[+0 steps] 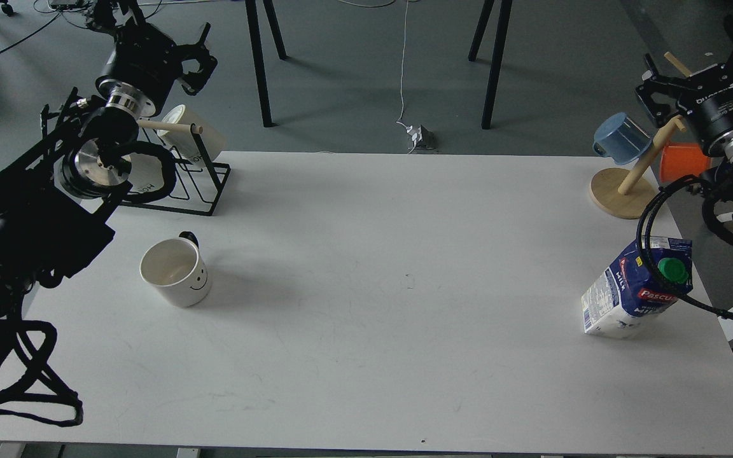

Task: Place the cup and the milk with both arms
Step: 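Move the left gripper from the mug rack down toward the white mug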

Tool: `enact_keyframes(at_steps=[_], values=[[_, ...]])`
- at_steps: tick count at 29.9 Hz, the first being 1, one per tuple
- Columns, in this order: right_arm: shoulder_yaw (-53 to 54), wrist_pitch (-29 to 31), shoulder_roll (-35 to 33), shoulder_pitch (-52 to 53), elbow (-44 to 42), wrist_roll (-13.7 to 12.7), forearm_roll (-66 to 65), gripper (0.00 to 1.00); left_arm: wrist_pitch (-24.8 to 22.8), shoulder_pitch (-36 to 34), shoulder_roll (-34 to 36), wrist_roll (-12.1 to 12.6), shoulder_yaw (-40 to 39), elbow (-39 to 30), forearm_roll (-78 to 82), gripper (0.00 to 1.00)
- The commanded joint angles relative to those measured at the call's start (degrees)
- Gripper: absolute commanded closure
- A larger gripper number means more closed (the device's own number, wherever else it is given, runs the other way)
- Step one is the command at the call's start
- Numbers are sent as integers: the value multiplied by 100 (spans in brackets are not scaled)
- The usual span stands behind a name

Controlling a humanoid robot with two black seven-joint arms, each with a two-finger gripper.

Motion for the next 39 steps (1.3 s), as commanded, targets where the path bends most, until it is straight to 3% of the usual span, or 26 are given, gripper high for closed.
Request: enact_keyframes(at_steps=[1,4,7,10,12,14,22,28,31,34,39], values=[[-49,0,-3,-1,1,16,-43,1,116,-21,-12,-41,57,19,14,0],[-67,0,-99,8,44,104,-61,1,363,-47,-12,-59,49,28,93,0],[-58,0,-284,8,80,113,-61,1,197,-143,23,-16,23,10,84,0],[-67,0,-346,8,97,113,-61,1,-565,-179,128,501,58,-95,93,0],[-67,0,-346,8,97,104,-61,1,-565,-179,260,731,84,-209,145,0],[-75,0,-346,8,97,87,-61,1,-565,-188,497,784,93,-367,399,1],[-75,0,-275,8,106,130,-70,1,-565,-39,2096,723,102,-2150,3147,1],[-75,0,-337,34,132,157,-79,1,-565,339,2773,670,75,-3355,5056,1],[-75,0,-354,78,141,157,-79,1,-565,489,3011,696,84,-3785,5655,9],[-67,0,-416,78,150,174,-79,1,-565,752,3528,688,102,-4383,5954,9],[-49,0,-644,104,290,174,-79,1,-565,1191,4066,495,163,-4859,7305,16]])
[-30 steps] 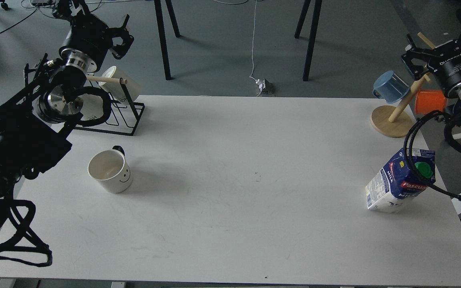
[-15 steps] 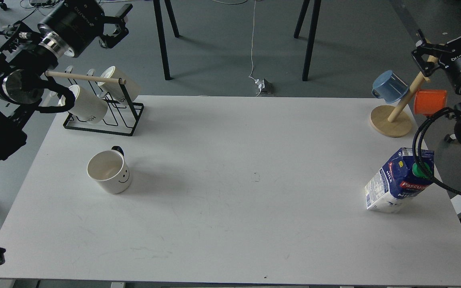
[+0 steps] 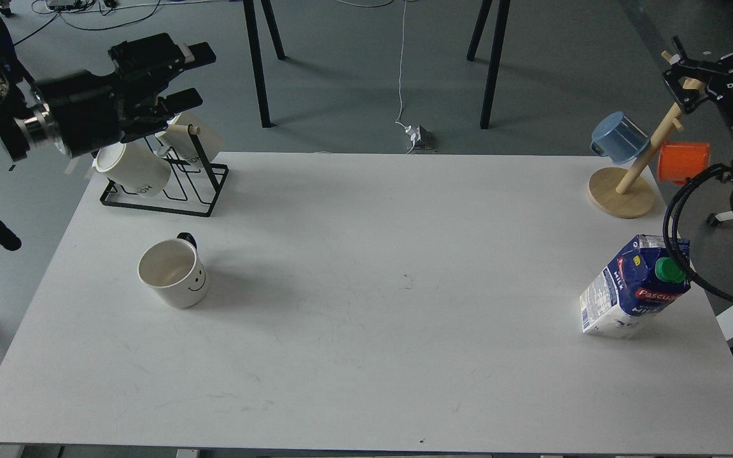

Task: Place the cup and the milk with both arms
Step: 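Move the left gripper from the mug rack down toward the white mug, then grasp the white mug by its rim with the left gripper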

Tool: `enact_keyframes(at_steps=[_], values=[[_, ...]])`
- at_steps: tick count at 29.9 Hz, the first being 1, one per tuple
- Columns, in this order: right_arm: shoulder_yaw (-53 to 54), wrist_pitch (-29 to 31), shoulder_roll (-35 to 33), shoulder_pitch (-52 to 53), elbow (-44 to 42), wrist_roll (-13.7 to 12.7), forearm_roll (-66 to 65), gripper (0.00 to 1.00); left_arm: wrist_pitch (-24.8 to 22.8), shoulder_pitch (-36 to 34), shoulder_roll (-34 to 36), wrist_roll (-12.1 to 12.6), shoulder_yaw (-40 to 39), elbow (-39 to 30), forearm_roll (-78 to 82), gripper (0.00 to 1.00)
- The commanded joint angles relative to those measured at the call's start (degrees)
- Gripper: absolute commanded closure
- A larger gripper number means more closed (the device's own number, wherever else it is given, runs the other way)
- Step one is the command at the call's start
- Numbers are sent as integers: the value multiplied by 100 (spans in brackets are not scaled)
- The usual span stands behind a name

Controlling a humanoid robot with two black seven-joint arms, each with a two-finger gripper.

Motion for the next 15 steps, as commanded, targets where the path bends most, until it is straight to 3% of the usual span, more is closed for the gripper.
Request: enact_keyframes(at_steps=[1,5,10,15], values=[[7,0,-125,34,65,0,0,1,-1,308,210,-190,33,-160,1114,16],[7,0,-134,70,65,-9,0,1,118,799,254,-314,51,-194,2807,16],[-1,0,-125,52,56,-1,0,1,1085,1354,254,-507,86,-405,5375,16],[-10,0,-116,26,65,-9,0,1,1419,1434,53,-499,322,173,5959,18]])
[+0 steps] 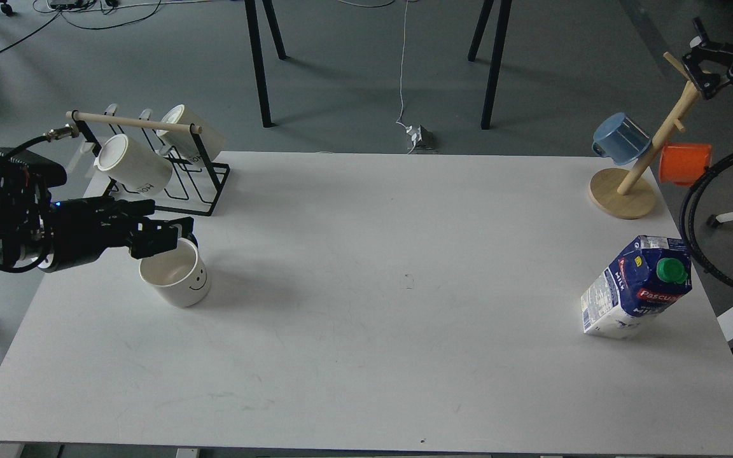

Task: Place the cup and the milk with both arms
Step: 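Grasp the white mug by its rim with the left gripper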

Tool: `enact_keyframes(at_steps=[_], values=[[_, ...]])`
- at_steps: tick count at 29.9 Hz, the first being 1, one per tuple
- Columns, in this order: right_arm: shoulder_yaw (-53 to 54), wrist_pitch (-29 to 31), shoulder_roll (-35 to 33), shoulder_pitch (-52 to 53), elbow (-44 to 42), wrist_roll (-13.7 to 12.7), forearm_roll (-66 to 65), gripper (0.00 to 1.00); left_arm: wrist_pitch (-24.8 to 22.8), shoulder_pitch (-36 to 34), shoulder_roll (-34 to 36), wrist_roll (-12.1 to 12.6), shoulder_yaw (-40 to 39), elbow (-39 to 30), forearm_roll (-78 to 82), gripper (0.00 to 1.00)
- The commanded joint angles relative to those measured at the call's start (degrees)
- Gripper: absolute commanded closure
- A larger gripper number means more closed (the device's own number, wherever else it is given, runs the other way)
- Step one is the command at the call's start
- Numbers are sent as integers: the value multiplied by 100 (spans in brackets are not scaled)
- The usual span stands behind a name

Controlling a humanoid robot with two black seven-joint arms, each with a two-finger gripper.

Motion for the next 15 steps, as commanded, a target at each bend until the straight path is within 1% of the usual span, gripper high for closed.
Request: enact_keyframes(at_steps=[1,4,7,10,15], values=[[-3,0,3,-14,13,-3,0,1,288,37,-242,5,220,577,243,18],[-3,0,-6,-23,13,-3,0,1,359,10,-558,-12,256,1298,313,18],[-12,0,-23,-23,31,-21,0,1,429,1,-901,-117,256,1826,401,18],[-12,0,-76,-23,49,-30,0,1,718,45,-1042,-126,273,1994,603,18],[-29,0,-85,-58,241,-47,0,1,763,45,-1332,-188,344,2441,612,20]])
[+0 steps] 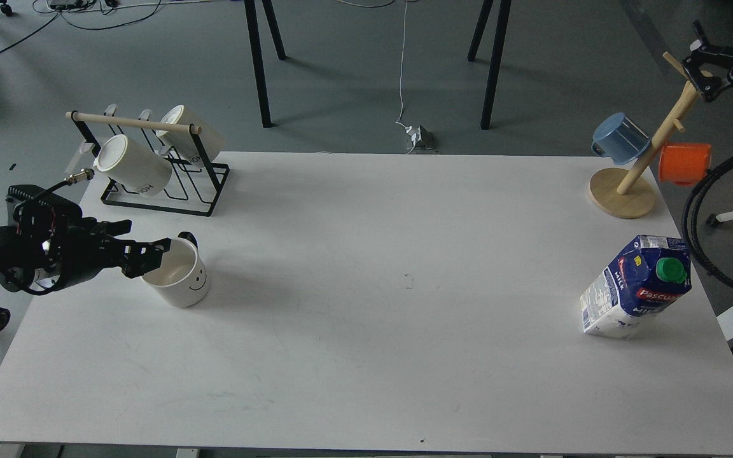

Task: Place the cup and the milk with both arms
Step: 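Grasp the white mug by its rim with the left gripper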

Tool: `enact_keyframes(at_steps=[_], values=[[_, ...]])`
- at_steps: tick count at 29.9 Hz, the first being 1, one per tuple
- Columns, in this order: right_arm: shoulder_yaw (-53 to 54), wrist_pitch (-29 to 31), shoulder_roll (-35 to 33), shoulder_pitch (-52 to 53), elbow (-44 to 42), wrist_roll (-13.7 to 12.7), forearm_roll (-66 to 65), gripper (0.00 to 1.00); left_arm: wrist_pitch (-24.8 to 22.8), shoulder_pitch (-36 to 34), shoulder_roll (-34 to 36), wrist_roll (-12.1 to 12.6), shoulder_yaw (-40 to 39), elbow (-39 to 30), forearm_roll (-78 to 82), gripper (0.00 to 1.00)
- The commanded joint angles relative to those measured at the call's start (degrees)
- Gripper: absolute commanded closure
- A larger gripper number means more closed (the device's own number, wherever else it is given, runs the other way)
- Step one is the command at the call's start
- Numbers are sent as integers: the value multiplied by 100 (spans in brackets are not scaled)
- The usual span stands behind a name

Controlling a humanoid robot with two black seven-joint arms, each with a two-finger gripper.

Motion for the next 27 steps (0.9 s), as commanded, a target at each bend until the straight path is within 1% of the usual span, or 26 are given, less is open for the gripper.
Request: enact_keyframes(at_steps=[1,3,5,12,15,18,21,22,24,25,27], values=[[-13,0,6,-37,190,-9,0,1,33,-4,-267,-112,26,440,-15,20],[-13,0,6,-63,243,-9,0,1,77,-4,-442,-288,26,730,-15,28],[-13,0,24,-63,225,-9,0,1,173,-13,-548,-385,26,811,-15,31],[-13,0,32,-72,199,-9,0,1,174,4,-566,-420,26,863,-15,49],[-13,0,50,-90,199,-9,0,1,182,13,-584,-491,53,881,-15,60],[-4,0,50,-81,216,-18,0,1,174,5,-584,-517,70,881,-15,65],[4,0,41,-81,208,-18,0,1,147,13,-584,-692,88,881,-15,73],[5,0,41,-81,208,-18,0,1,138,5,-584,-728,97,890,-15,77],[5,0,41,-81,208,-18,0,1,121,5,-558,-737,105,899,2,90],[5,0,41,-81,208,-18,0,1,129,5,-549,-737,105,916,2,94],[5,0,41,-81,199,-18,0,1,130,-4,-566,-746,105,995,2,94]])
